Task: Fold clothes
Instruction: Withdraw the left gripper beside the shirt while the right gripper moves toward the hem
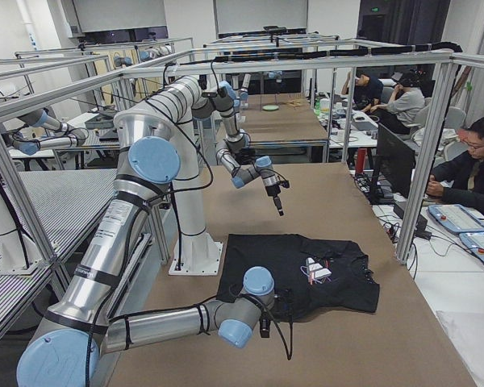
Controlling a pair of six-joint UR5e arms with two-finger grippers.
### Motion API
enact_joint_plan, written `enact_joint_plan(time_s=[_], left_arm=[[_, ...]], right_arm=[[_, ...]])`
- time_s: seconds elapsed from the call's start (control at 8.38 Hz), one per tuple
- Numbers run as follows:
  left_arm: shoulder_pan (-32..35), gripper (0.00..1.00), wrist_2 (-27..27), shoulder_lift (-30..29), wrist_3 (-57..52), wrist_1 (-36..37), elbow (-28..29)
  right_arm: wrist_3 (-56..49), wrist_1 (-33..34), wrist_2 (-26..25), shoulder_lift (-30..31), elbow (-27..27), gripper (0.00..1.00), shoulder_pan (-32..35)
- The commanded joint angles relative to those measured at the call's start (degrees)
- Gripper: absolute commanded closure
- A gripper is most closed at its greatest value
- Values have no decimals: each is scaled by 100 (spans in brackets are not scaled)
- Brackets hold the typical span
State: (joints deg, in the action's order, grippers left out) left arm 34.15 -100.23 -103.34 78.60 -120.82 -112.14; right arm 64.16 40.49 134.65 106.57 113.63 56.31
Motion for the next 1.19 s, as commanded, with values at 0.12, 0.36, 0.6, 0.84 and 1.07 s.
enact_joint_plan(time_s=[0.12, 0.36, 0.6, 0.84, 1.07], left_arm=[[-312, 0, 354, 103, 199, 24, -176], [-339, 0, 398, 112, 190, 24, -176], [-435, 0, 521, 112, 190, 24, -176], [-497, 0, 601, 112, 190, 24, -176], [-497, 0, 601, 112, 190, 24, -211]], right_arm=[[369, -507, -44, 136, -25, 6, -996], [561, -594, -525, 110, -25, 6, -1647], [1175, -664, -1761, 65, -34, 6, -2752], [1554, -858, -1881, 66, -25, 6, -3029], [1783, -876, -2091, 57, -16, 6, -3292]])
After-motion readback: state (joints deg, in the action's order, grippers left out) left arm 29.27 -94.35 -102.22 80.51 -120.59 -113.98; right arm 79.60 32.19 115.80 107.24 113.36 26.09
